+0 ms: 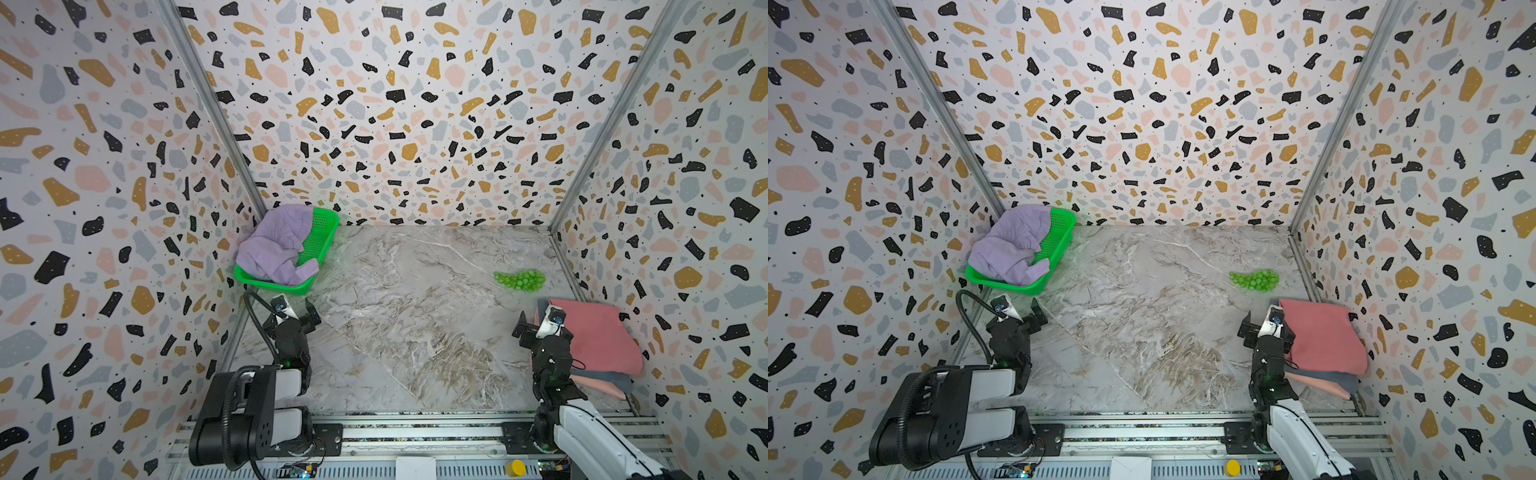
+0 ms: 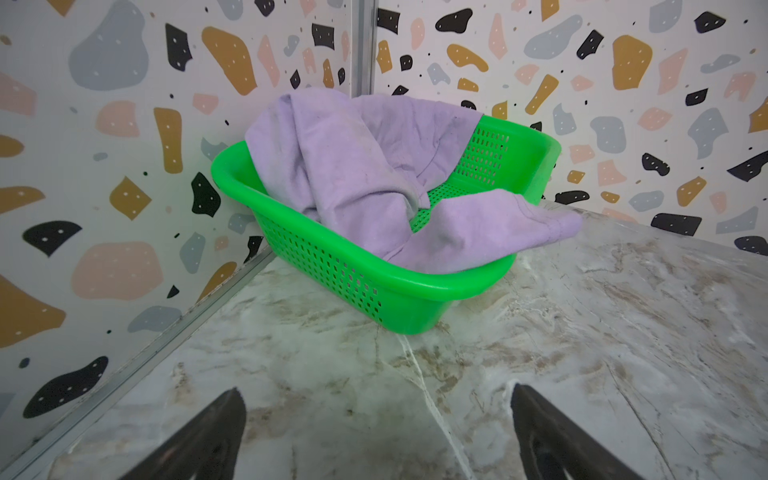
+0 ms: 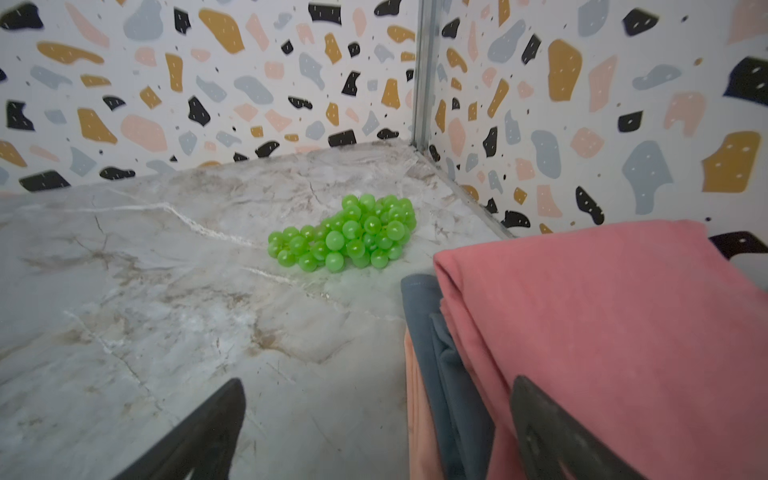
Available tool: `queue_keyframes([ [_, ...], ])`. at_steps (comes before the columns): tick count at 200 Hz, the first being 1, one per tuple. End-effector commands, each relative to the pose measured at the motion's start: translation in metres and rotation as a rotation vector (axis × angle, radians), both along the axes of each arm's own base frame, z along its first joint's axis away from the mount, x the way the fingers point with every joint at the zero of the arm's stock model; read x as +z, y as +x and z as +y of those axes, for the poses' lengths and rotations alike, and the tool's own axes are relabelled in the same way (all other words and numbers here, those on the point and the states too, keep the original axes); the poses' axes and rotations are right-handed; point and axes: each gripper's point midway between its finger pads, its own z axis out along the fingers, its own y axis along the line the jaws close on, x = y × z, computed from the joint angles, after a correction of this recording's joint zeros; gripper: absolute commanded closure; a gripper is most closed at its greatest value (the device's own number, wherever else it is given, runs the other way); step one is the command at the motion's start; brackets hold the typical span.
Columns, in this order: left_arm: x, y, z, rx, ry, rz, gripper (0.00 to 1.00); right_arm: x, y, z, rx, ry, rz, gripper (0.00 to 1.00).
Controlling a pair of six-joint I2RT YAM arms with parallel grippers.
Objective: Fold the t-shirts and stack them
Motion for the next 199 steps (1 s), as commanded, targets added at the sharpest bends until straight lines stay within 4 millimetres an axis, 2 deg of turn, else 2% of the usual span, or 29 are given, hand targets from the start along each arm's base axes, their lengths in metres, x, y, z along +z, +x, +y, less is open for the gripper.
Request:
queue_keyframes([
  [1,0.022,0.007,-0.003,-0.003,0.052,-0.101,0.0,0.031,0.017,0.004,0.043,-0.027,-0.116,0.01],
  [21,0.022,0.023,-0.019,-0.09,0.085,-0.086,0.0,0.032,0.028,0.002,0.069,-0.029,-0.123,0.01],
  [63,0.017,0.024,-0.017,-0.078,0.09,-0.048,0.0,0.038,0.045,-0.004,0.085,-0.019,-0.171,0.01],
  [86,0.017,0.025,-0.018,-0.066,0.098,-0.042,0.0,0.036,0.058,0.013,0.184,0.001,-0.175,0.01],
  [105,0.016,0.025,-0.018,-0.057,0.105,-0.035,0.0,0.028,0.064,0.028,0.211,-0.058,-0.154,0.01],
  [116,0.016,0.026,-0.018,-0.052,0.106,-0.033,0.0,0.021,0.065,0.029,0.202,-0.066,-0.14,0.01],
  [132,0.017,0.026,-0.019,-0.051,0.111,-0.031,0.0,0.024,0.069,0.031,0.209,-0.077,-0.184,0.01],
  [157,0.015,0.027,-0.019,-0.049,0.115,-0.022,0.0,0.018,0.079,0.027,0.189,-0.06,-0.135,0.01],
  [165,0.015,0.028,-0.019,-0.049,0.116,-0.019,0.0,0.008,0.084,0.03,0.197,-0.068,-0.079,0.01],
  [199,0.012,0.031,-0.018,-0.013,0.133,0.004,0.0,0.006,0.087,0.03,0.195,-0.066,-0.071,0.0],
])
